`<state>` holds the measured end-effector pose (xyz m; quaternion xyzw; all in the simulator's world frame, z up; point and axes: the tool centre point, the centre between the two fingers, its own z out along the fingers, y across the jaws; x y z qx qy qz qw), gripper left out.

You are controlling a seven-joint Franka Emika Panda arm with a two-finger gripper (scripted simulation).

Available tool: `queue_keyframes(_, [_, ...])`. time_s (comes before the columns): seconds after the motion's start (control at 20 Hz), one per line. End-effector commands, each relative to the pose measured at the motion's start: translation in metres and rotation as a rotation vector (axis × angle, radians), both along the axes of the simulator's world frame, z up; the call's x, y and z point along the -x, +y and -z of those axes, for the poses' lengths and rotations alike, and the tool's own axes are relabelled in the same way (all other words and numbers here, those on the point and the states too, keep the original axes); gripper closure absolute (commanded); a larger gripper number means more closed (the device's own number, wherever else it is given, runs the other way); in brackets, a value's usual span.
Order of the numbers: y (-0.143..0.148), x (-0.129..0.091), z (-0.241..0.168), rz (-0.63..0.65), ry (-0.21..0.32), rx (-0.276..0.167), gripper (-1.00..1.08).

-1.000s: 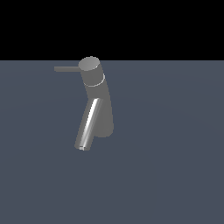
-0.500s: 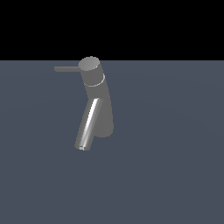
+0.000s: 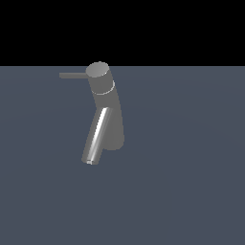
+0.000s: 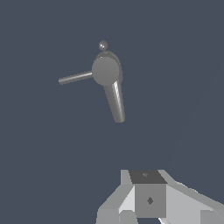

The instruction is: Turn on the faucet by rotating a designated handle.

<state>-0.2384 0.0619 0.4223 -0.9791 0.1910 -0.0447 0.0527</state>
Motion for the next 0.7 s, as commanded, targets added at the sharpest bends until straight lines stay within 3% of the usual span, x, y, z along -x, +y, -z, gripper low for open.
queue_keyframes(0.0, [0.008,-0.005,0.009,0.068,-0.02,-0.016,1.08])
queue_keyframes(0.65, [0.044,-0.041,0.052,0.408,-0.125,-0.097,1.08])
